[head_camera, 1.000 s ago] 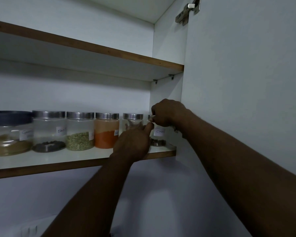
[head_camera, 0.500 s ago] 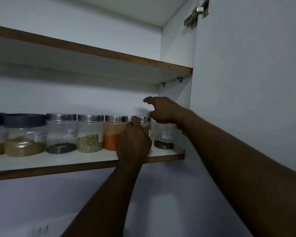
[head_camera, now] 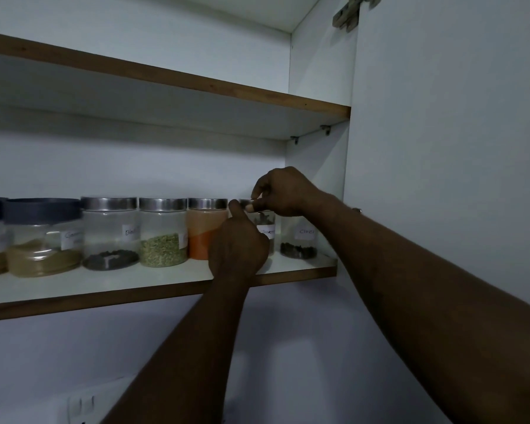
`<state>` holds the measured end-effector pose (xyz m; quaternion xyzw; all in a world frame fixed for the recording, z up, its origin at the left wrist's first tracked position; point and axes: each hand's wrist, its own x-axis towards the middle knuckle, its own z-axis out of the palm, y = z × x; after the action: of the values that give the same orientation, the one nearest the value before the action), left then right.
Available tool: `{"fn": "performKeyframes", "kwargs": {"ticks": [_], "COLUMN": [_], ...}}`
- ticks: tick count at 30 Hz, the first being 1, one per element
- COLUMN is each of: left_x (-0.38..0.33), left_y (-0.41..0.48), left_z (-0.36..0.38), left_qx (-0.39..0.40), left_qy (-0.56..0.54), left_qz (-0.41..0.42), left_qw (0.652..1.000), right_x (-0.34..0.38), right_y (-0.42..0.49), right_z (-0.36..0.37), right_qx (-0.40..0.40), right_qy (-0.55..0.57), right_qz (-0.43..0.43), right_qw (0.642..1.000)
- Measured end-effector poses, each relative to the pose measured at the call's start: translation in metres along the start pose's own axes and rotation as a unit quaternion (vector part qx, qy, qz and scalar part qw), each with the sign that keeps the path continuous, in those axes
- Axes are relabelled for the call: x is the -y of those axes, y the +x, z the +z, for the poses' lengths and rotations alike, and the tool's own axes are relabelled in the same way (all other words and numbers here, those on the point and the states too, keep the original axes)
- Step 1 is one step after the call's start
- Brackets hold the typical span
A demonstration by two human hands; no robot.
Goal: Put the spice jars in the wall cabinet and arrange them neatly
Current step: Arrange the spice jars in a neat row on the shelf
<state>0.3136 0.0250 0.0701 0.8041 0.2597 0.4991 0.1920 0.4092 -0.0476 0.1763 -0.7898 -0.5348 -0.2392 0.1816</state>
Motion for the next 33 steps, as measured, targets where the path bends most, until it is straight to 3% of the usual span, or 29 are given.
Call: {"fn": "performKeyframes", "kwargs": {"ticks": [5,20,22,27,30,33], "left_x": [0.005,0.009,0.008,0.000,0.012,0.035], "left_y": [0.004,0.007,0.004,-0.017,-0.018,-0.011], "left_z": [0.000,-0.002,-0.005,-0.024,-0.044,-0.067], "left_qx": [0.029,0.101,0.071,-0.094,-0.100,-0.059], "left_qy": [-0.027,0.009,-0.002,-0.037,-0.036,0.008], "left_qz": [0.002,0.018,0.020,0.000,-0.035,-0.048], "left_qw": [0.999,0.995,0.997,0.995,0.994,0.997], "right_x": [0.001,0.014,0.016,0.012,0.019,0.036], "right_y": [-0.002,-0.012,-0.010,-0.008,-0.002,0.004], "right_z": [0.007,0.002,-0.001,-0.011,-0.016,-0.017], "right_qx": [-0.035,-0.017,-0.003,-0.001,-0.024,-0.018], "right_qy": [-0.027,-0.141,-0.140,-0.088,-0.054,0.017], "right_qz": [-0.002,0.037,0.042,0.068,0.055,-0.001], "right_qw": [0.999,0.989,0.989,0.994,0.997,1.000]}}
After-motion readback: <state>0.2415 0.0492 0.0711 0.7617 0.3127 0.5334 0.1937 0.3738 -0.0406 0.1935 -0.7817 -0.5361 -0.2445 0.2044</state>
